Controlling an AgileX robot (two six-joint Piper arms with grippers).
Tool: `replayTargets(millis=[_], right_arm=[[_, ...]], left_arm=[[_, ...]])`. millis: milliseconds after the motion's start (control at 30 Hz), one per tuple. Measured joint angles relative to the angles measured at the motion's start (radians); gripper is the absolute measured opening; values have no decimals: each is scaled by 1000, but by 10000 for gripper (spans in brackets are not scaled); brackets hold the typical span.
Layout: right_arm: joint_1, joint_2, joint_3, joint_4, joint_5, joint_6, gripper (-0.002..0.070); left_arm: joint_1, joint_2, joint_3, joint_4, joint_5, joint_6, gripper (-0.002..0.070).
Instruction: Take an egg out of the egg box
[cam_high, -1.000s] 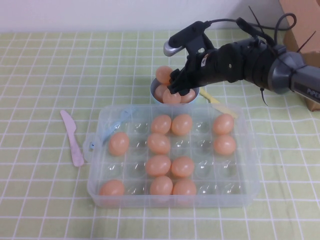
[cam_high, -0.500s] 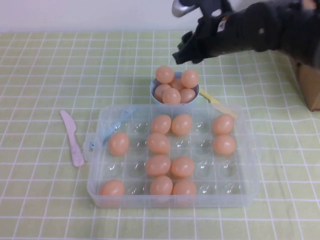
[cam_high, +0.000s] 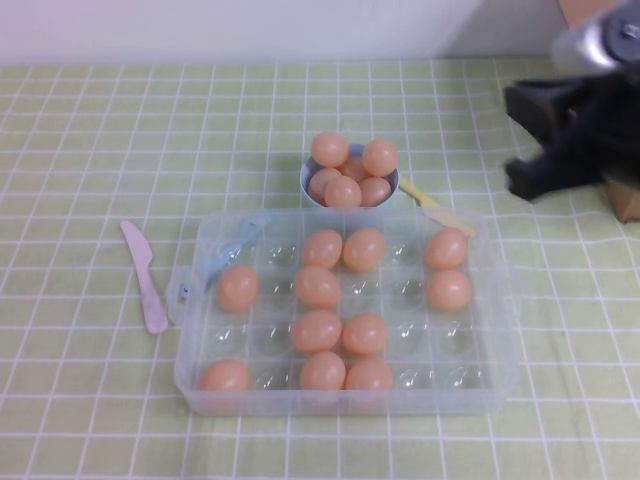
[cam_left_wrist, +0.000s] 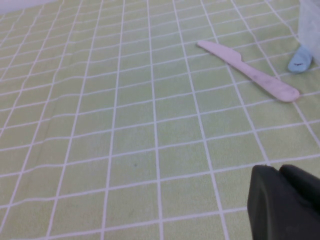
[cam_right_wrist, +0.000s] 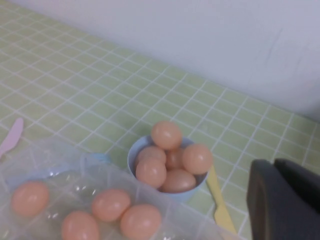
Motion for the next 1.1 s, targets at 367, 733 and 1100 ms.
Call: replayTargets(millis=[367, 733, 1100], right_arm=[[0, -443, 338, -47, 68, 0, -15], [-32, -781, 595, -48, 70, 35, -16], [-451, -1070, 831, -12, 6, 69, -17]], left_arm=[[0, 0, 0, 0, 0, 0, -3], [0, 0, 0, 0, 0, 0, -3], [0, 0, 0, 0, 0, 0, -3]])
